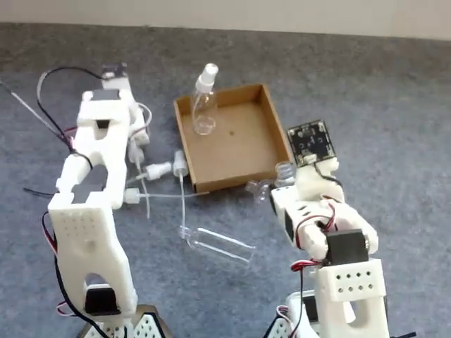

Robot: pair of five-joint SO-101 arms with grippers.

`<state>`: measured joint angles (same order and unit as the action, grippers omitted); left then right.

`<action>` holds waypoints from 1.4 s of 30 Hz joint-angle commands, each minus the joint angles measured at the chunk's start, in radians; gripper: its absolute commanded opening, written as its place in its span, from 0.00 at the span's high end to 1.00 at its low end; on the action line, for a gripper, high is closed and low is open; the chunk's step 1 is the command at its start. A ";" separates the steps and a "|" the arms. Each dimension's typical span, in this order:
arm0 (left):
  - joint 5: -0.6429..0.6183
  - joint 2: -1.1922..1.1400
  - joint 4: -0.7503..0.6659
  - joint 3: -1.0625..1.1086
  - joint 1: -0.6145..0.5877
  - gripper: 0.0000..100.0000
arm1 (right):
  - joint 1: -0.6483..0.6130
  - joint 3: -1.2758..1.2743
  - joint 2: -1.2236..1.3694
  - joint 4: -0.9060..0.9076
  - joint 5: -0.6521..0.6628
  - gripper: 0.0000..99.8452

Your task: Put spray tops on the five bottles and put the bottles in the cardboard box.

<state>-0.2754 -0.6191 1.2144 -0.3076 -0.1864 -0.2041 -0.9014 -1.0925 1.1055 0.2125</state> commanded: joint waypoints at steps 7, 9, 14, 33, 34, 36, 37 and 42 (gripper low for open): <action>0.046 0.021 0.190 -0.440 -0.101 0.93 | -0.008 0.015 -0.018 -0.027 -0.002 1.00; 0.055 0.021 0.239 -0.562 -0.117 0.93 | -0.013 0.018 -0.015 -0.030 -0.002 1.00; 0.095 0.021 0.331 -0.944 -0.166 0.93 | -0.035 0.010 -0.013 -0.173 -0.002 1.00; 0.138 0.651 0.569 -1.202 -0.068 0.98 | -0.294 -0.031 -0.019 -0.443 -0.144 1.00; 0.138 0.728 0.569 -1.138 -0.056 0.98 | -0.295 -0.031 -0.019 -0.443 -0.167 1.00; 0.138 0.897 0.569 -0.947 -0.025 0.98 | -0.297 -0.031 -0.019 -0.444 -0.181 1.00; 0.138 0.990 0.568 -0.835 -0.012 0.98 | -0.297 -0.031 -0.019 -0.444 -0.184 1.00; 0.143 1.394 0.491 -0.254 0.140 0.98 | -0.298 -0.031 -0.021 -0.444 -0.184 1.00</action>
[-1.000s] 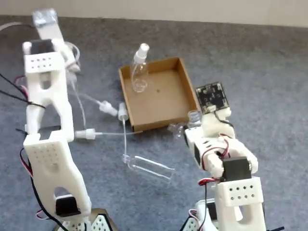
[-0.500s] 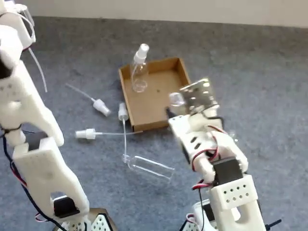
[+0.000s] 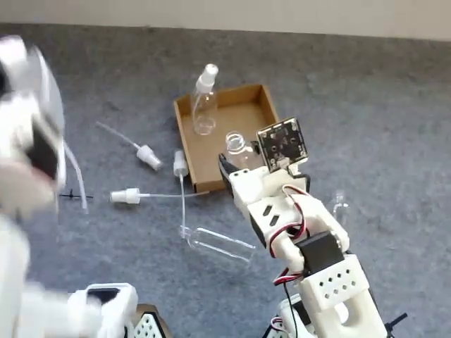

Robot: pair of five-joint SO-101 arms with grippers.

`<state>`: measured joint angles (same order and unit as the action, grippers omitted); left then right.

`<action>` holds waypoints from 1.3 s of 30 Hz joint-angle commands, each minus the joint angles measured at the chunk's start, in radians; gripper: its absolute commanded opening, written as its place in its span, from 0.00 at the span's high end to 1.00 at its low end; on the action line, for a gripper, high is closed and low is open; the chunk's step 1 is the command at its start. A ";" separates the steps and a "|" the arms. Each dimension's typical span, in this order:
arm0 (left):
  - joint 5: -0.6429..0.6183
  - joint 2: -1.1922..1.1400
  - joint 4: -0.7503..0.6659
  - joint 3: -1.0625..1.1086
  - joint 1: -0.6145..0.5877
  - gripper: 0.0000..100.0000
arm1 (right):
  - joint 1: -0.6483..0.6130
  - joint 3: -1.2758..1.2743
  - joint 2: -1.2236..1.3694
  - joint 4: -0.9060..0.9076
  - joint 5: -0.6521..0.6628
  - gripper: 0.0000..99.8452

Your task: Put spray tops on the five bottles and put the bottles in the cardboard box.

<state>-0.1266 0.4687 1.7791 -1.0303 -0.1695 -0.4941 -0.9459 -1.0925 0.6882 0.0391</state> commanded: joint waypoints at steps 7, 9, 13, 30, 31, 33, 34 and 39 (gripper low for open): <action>0.018 0.426 -0.634 1.007 0.314 0.98 | -0.064 -0.082 -0.180 -0.073 -0.011 1.00; 0.018 0.409 -0.783 1.063 0.378 0.98 | -0.099 -0.180 -0.282 -0.133 -0.006 1.00; 0.020 0.315 -0.988 1.089 0.496 0.98 | -0.108 -0.354 -0.461 -0.165 -0.005 1.00; 0.020 0.223 -1.160 1.230 0.667 0.98 | -0.107 -0.438 -0.570 -0.162 -0.005 1.00; 0.020 0.242 -1.160 1.248 0.668 0.98 | -0.107 -0.438 -0.572 -0.162 -0.005 1.00; 0.018 0.275 -1.162 1.297 0.668 0.98 | -0.107 -0.437 -0.572 -0.162 -0.005 1.00; 0.017 0.292 -1.163 1.325 0.668 0.98 | -0.107 -0.437 -0.572 -0.162 -0.005 1.00; 0.018 0.383 -1.162 1.415 0.668 0.98 | -0.107 -0.438 -0.570 -0.162 -0.006 1.00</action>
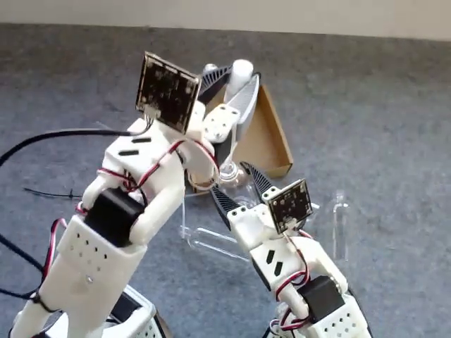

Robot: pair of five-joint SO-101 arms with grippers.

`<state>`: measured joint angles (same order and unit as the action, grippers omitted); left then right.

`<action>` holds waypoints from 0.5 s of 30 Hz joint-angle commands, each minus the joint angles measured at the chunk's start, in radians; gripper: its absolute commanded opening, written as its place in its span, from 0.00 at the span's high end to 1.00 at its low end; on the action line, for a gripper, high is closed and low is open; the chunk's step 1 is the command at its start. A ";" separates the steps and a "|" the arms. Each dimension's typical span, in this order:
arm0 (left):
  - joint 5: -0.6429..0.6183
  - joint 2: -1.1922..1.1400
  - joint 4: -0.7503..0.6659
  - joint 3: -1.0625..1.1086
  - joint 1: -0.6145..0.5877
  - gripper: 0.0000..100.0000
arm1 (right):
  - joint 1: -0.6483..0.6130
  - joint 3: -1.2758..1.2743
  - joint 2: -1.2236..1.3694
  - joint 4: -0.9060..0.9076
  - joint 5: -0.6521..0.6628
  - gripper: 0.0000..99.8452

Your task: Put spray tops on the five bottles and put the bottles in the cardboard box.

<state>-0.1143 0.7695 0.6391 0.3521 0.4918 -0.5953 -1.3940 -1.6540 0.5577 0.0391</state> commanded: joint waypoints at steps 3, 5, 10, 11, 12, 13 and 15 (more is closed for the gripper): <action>0.006 0.127 -0.020 0.097 0.004 0.98 | -0.005 0.010 -0.015 -0.031 -0.009 1.00; 0.006 0.162 -0.020 0.163 0.001 0.98 | 0.007 0.010 -0.015 -0.031 -0.011 1.00; 0.006 0.278 -0.018 0.351 0.001 0.98 | 0.053 0.012 -0.015 -0.035 -0.011 1.00; 0.006 0.297 -0.018 0.386 0.001 0.98 | 0.051 0.012 -0.015 -0.035 -0.012 1.00; 0.006 0.308 -0.023 0.417 0.001 0.98 | 0.050 0.012 -0.015 -0.035 -0.012 1.00; 0.006 0.309 -0.023 0.443 0.001 0.98 | 0.050 0.012 -0.015 -0.035 -0.012 1.00; 0.006 0.302 -0.021 0.470 0.002 0.97 | 0.050 0.010 -0.015 -0.035 -0.012 1.00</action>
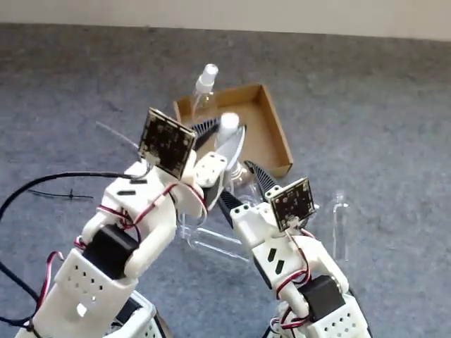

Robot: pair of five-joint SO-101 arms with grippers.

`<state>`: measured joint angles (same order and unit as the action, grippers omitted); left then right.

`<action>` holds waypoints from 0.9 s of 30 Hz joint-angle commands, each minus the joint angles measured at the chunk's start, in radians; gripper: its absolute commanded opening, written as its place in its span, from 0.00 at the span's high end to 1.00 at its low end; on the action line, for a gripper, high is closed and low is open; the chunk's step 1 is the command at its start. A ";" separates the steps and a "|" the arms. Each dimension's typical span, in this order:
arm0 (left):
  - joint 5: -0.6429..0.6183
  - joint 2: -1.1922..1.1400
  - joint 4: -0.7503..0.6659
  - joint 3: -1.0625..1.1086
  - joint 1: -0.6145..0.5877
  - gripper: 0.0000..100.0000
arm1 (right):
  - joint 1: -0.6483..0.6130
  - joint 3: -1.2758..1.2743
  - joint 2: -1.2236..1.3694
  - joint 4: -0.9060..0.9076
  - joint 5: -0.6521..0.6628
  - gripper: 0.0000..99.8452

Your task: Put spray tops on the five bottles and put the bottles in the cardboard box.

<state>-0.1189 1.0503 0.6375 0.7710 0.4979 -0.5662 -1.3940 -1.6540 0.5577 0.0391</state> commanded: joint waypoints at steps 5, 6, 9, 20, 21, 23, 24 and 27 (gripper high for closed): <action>0.011 0.024 -0.017 0.081 -0.005 0.87 | 0.021 0.007 -0.016 -0.035 -0.012 1.00; 0.011 0.024 -0.012 0.081 -0.005 0.88 | 0.021 0.005 -0.016 -0.035 -0.012 1.00; 0.011 0.025 0.035 0.036 -0.007 0.88 | 0.024 0.004 -0.016 -0.035 -0.012 1.00; 0.012 0.025 0.255 -0.228 -0.019 0.81 | 0.024 0.004 -0.016 -0.035 -0.012 1.00; 0.012 0.025 0.253 -0.234 -0.041 0.81 | 0.024 0.004 -0.016 -0.035 -0.012 1.00; 0.012 0.022 0.253 -0.231 -0.081 0.81 | 0.024 0.004 -0.016 -0.035 -0.012 1.00; 0.012 0.019 0.253 -0.229 -0.104 0.81 | 0.024 0.004 -0.016 -0.035 -0.012 1.00; 0.012 0.019 0.253 -0.196 -0.142 0.81 | 0.022 0.004 -0.016 -0.035 -0.012 1.00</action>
<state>-0.1143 1.0656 0.8861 0.5854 0.4150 -0.5585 -1.3940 -1.6540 0.5577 0.0391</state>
